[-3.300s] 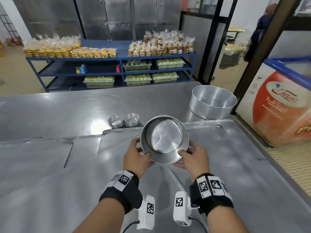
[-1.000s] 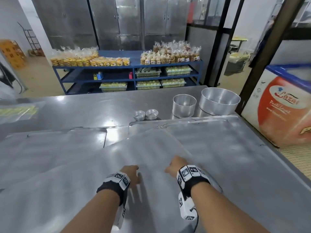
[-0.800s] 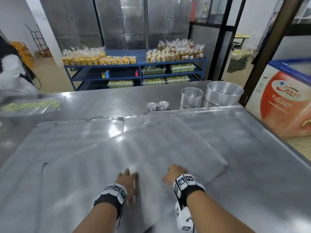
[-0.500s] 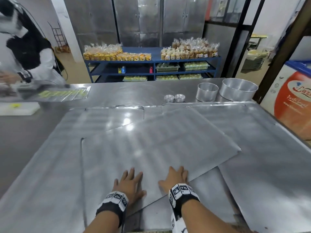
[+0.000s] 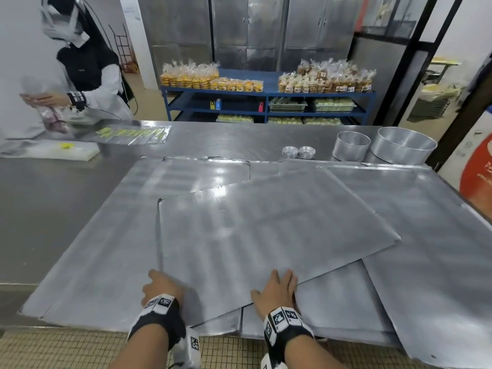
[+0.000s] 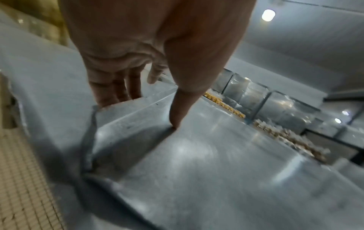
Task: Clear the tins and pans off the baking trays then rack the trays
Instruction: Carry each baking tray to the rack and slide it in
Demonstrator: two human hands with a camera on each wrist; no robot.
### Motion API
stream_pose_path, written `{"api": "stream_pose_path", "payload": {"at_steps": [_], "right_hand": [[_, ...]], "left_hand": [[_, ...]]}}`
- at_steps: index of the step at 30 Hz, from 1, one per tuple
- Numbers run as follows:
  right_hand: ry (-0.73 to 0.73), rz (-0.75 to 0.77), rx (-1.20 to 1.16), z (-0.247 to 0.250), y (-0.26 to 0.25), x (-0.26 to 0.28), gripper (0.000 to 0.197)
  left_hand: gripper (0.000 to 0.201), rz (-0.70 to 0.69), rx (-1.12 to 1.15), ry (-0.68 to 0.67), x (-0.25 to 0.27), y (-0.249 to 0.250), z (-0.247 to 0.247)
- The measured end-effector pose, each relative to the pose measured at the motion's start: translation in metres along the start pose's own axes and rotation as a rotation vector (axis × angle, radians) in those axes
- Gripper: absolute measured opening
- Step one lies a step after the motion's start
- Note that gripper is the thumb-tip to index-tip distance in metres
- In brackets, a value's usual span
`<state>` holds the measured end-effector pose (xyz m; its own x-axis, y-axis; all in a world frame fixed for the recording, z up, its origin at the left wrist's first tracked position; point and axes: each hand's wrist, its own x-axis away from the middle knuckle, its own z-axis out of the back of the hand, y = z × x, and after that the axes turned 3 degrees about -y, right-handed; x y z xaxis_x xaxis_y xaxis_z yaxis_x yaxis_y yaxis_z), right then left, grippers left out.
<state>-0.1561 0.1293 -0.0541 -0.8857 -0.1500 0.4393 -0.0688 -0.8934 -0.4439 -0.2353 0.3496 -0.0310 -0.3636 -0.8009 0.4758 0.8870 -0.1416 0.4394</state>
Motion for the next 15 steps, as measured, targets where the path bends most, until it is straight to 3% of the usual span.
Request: {"api": "stream_pose_path", "payload": {"at_steps": [2,4,9,15], "right_hand": [[-0.008,0.007,-0.022,0.0,0.002,0.002,0.085],[-0.005,0.024,-0.029,0.003,0.006,0.003,0.085],[0.04,0.069,-0.102,0.016,0.021,0.016,0.083],[0.175,-0.061,-0.417,0.024,0.045,0.043,0.089]], "left_hand": [[0.038,0.024,-0.017,0.003,-0.007,-0.004,0.006],[0.03,0.027,-0.039,-0.026,-0.01,-0.007,0.013],[0.028,-0.016,-0.066,-0.038,0.01,-0.003,0.021],[0.032,-0.043,-0.058,-0.017,0.066,-0.007,0.006]]}}
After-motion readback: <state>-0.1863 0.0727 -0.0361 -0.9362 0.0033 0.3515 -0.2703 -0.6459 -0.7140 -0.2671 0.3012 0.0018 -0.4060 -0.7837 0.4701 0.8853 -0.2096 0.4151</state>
